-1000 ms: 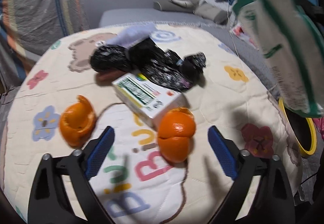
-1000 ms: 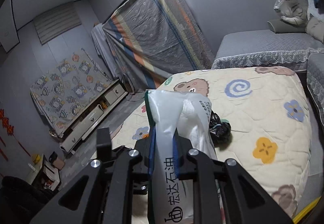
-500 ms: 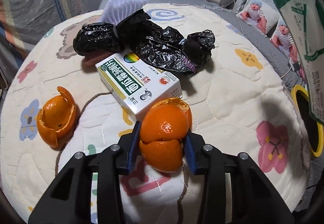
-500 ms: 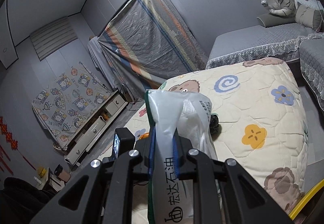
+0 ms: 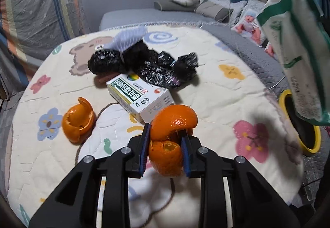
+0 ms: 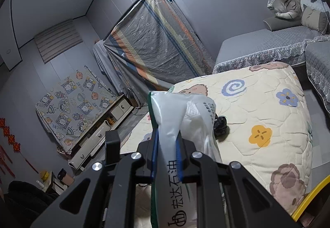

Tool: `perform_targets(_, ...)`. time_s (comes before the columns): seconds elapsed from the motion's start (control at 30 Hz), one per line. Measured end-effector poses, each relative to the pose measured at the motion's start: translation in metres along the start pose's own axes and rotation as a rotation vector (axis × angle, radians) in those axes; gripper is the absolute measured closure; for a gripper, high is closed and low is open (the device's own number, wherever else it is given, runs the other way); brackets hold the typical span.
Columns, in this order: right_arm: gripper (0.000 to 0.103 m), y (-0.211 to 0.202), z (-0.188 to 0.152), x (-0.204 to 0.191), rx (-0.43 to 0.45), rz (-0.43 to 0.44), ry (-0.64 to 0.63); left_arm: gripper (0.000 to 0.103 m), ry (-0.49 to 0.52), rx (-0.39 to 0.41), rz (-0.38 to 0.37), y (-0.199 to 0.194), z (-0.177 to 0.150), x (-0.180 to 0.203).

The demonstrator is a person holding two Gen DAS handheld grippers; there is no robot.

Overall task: Collect trash
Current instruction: 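Carry the white bag and orange peel over the yellow bin and open both tools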

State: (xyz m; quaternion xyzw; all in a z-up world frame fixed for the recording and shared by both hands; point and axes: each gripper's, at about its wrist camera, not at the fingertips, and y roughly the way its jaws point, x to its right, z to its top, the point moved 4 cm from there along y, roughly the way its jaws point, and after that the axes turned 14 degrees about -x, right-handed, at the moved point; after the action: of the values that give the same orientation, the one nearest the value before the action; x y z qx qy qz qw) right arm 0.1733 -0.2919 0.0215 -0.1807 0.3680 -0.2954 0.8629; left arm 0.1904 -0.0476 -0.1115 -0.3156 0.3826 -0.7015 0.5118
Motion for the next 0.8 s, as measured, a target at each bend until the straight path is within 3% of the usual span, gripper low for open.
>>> perform_targets(0.17,0.089,-0.022,-0.006,-0.009,0.037,-0.002,-0.009,0.078,0.040,0.063,-0.014,-0.030,0.000,0.017)
perform_targets(0.43,0.089,-0.070,-0.006,0.001,0.161,-0.080,0.013,0.078,0.197,0.128,-0.080,-0.050,0.017,0.089)
perform_targets(0.63,0.089,-0.120,-0.023,0.045,0.263,-0.241,0.112,0.078,0.335,0.149,-0.126,-0.051,0.033,0.156)
perform_targets(0.8,0.089,-0.159,-0.059,0.090,0.320,-0.404,0.231,0.078,0.430,0.148,-0.154,-0.042,0.047,0.206)
